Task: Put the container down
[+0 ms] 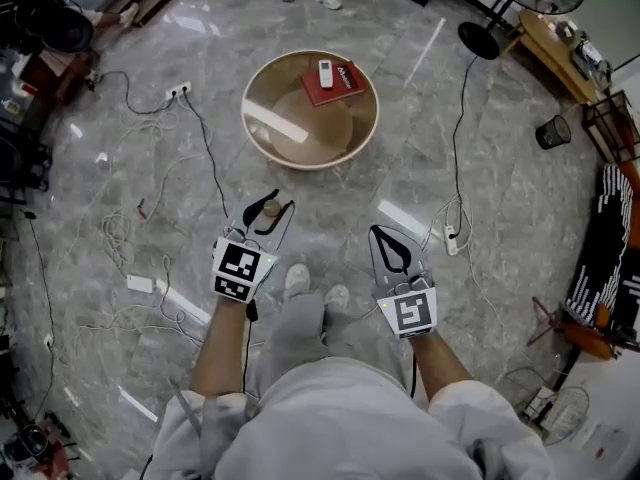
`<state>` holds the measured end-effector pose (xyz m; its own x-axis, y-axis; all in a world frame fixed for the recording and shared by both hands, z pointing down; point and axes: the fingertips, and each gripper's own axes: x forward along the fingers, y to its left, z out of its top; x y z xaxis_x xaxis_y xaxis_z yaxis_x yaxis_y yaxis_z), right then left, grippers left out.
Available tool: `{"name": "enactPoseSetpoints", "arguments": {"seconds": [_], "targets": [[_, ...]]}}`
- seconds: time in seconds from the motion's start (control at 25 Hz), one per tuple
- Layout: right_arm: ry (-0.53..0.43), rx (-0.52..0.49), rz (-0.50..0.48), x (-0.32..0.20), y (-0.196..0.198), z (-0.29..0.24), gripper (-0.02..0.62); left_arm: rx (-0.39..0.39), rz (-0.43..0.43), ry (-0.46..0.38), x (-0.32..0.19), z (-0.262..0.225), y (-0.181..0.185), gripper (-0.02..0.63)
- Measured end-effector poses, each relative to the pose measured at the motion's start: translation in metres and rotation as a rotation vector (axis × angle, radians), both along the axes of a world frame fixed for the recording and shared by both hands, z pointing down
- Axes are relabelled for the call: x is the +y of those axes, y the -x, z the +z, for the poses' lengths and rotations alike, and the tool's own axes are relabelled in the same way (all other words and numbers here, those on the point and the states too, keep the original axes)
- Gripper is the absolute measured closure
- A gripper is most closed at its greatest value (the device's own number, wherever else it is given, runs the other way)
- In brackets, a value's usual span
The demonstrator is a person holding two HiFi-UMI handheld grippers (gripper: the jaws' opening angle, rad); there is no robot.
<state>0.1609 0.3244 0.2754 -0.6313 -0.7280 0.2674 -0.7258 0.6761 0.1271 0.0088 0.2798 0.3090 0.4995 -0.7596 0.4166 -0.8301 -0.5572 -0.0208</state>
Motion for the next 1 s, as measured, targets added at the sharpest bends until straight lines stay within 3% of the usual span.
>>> {"name": "enactPoseSetpoints", "arguments": {"seconds": [0.64,1.0], "targets": [[-0.023,0.019,-0.042,-0.003,-0.012,0.002,0.592,0.011,-0.014,-0.001,-0.007,0.002,-0.015,0.48],[-0.01,0.044,-0.04,-0.046,-0.01,0.012,0.592,0.027,0.0,0.026,-0.048,0.023,-0.014,0.48]]}}
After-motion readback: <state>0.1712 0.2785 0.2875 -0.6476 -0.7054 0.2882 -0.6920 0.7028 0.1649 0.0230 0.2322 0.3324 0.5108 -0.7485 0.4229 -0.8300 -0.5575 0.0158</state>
